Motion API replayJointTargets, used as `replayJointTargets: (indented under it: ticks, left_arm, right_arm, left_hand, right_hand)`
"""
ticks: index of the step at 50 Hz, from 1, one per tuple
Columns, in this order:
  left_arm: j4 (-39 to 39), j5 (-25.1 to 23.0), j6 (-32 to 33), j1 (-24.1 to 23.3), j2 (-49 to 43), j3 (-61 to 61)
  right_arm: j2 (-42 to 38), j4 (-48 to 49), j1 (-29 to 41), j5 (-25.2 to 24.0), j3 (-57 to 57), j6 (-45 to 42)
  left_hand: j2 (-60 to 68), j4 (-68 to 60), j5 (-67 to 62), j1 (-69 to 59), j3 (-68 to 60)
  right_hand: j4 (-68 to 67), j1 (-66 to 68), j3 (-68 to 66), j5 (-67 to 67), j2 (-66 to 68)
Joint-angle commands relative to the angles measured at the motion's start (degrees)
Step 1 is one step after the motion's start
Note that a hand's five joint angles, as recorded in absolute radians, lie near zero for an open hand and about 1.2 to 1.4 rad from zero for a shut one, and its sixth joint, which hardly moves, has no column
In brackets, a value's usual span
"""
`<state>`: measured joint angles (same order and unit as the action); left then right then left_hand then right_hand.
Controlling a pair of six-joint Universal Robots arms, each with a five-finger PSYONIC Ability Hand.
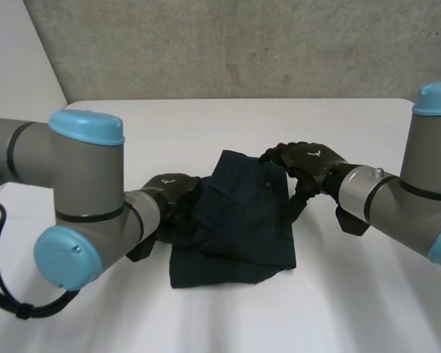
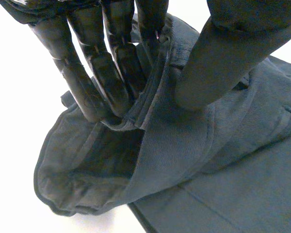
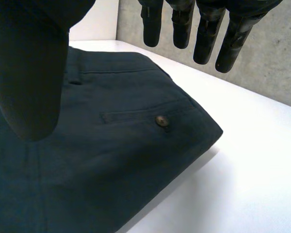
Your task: Fold the shorts.
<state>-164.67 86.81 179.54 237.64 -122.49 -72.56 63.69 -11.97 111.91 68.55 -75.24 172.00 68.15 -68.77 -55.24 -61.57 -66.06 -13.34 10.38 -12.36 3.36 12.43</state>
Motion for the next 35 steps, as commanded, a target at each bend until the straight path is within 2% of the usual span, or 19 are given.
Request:
replayJointTargets:
  ticks: [1, 5, 12, 22, 25, 30, 33, 35]
  left_arm:
    - [-2.9, 0.0, 1.5, 1.0, 5.5, -9.8]
    - [-6.1, 0.0, 3.6, 1.1, 8.7, -15.1]
    - [-11.1, 0.1, 5.1, 1.2, 13.3, -22.8]
    - [-11.6, 0.2, 5.2, 1.7, 16.8, -28.4]
    - [-11.6, 0.2, 5.2, 2.0, 16.9, -30.0]
    - [-11.6, 0.3, 5.6, 2.5, 17.4, -32.3]
    - [-11.6, 0.4, 6.4, 2.8, 18.6, -33.3]
    - [-11.6, 0.4, 7.1, 3.3, 20.2, -32.7]
  right_arm:
    - [-5.8, -5.3, 0.1, -4.2, 7.7, 0.4]
    - [-10.5, -9.6, 0.9, -5.4, 13.2, 0.7]
    - [-15.8, -11.3, 5.4, -5.2, 18.5, 0.7]
    - [-20.0, -10.7, 9.6, -4.4, 21.9, 0.3]
    - [-21.8, -10.1, 10.5, -2.5, 22.9, -0.2]
    - [-24.4, -7.6, 11.9, 0.1, 23.6, -1.5]
    - [-24.9, -6.9, 12.9, 0.4, 23.1, -3.0]
    - [-24.5, -6.9, 13.6, 0.3, 22.8, -4.0]
  left_hand:
    - [11.8, -11.2, -14.8, -18.4, -13.9]
    - [11.8, -11.2, -14.8, -18.4, -13.9]
    - [11.8, -11.2, -14.8, -18.4, -13.9]
    - [10.9, -10.2, -13.8, -17.4, -13.0]
    - [9.9, -9.2, -12.8, -16.4, -11.9]
    - [5.5, -4.9, -8.4, -12.1, -7.6]
    - [-2.9, 3.5, 0.0, -3.7, 0.8]
    - [-14.7, 15.3, 11.8, 8.1, 12.6]
  right_hand:
    - [3.3, -0.3, 2.3, -3.3, -2.3]
    - [2.9, 0.0, 1.9, -2.9, -2.0]
    - [2.6, 0.4, 1.6, -2.6, -1.7]
    - [1.6, 1.4, 0.6, -1.6, -0.7]
    - [1.4, 1.6, 0.4, -1.4, -0.5]
    - [0.6, 2.4, -0.4, -0.6, 0.3]
    - [0.2, 2.7, -0.8, -0.3, 0.7]
    - [-0.1, 3.1, -1.1, 0.1, 1.0]
